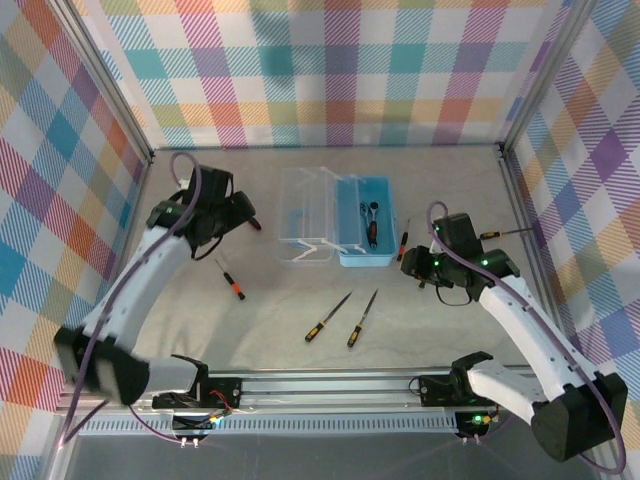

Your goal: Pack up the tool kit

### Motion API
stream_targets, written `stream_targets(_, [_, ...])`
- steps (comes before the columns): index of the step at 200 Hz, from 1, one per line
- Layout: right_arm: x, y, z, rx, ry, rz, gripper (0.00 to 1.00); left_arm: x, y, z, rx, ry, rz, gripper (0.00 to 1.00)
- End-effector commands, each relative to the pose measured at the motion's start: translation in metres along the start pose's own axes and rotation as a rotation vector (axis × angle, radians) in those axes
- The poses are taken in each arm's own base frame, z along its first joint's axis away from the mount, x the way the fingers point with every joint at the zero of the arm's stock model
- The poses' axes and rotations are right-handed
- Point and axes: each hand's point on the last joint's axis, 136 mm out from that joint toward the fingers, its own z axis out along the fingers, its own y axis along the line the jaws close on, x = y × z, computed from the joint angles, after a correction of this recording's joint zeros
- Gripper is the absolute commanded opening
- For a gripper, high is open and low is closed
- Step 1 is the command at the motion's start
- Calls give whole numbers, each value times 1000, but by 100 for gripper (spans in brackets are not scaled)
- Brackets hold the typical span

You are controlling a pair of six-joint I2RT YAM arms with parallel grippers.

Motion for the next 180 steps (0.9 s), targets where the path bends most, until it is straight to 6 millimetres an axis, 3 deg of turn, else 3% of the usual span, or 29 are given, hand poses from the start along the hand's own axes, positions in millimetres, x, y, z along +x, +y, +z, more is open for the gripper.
stream_targets(1, [3,9,-5,-58,-12,14,40,-14,-19,36,54,67,-15,84])
stream_targets(54, [2,16,2,-95,4,4,42,-43,-14,142,-86,147,-14,72])
stream_targets(103, [-1,15,11,-78,11,15,44,-46,11,220,-215,195,-21,58])
stream_targets(140, [-7,23,12,-101,23,17,44,-34,15,255,-249,258,-5,48])
stream_targets(180, [-4,22,15,-95,36,21,44,-25,27,263,-283,285,11,33])
